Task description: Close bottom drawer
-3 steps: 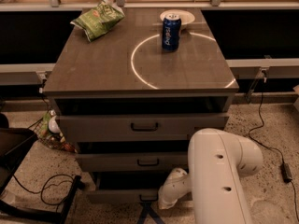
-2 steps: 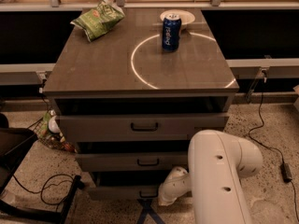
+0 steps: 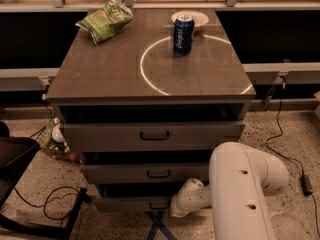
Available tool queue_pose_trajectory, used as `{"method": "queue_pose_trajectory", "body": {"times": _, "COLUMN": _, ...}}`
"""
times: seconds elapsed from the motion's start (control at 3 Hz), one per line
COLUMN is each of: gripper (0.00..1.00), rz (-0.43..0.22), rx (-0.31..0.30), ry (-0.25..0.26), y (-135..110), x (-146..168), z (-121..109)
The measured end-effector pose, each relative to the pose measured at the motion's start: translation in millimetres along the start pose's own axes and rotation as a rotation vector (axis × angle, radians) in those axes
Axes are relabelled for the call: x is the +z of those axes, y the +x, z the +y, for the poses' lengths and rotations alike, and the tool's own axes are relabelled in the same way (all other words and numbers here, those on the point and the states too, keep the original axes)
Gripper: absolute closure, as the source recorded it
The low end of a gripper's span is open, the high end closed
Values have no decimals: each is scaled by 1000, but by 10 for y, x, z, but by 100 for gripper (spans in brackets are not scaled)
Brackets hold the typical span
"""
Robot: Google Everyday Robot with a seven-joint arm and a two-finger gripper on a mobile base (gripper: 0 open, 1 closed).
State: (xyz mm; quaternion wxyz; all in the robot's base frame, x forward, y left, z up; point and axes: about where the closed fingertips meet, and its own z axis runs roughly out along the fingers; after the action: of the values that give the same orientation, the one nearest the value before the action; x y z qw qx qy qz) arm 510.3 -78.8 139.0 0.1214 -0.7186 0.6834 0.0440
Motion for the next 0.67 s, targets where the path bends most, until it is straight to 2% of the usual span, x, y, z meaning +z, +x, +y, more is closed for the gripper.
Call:
{"method": "queue_pose_trajectory", "body": {"times": 0.33, "gripper": 100, "rz": -1, "rx": 36, "ry": 54, "y": 53, "x": -131, "z": -117}}
{"method": "queue_pose_trajectory", "body": {"times": 0.67, "gripper": 100, "rz": 17, "rx": 96, "ry": 143, "y": 81, "x": -291, "z": -225}}
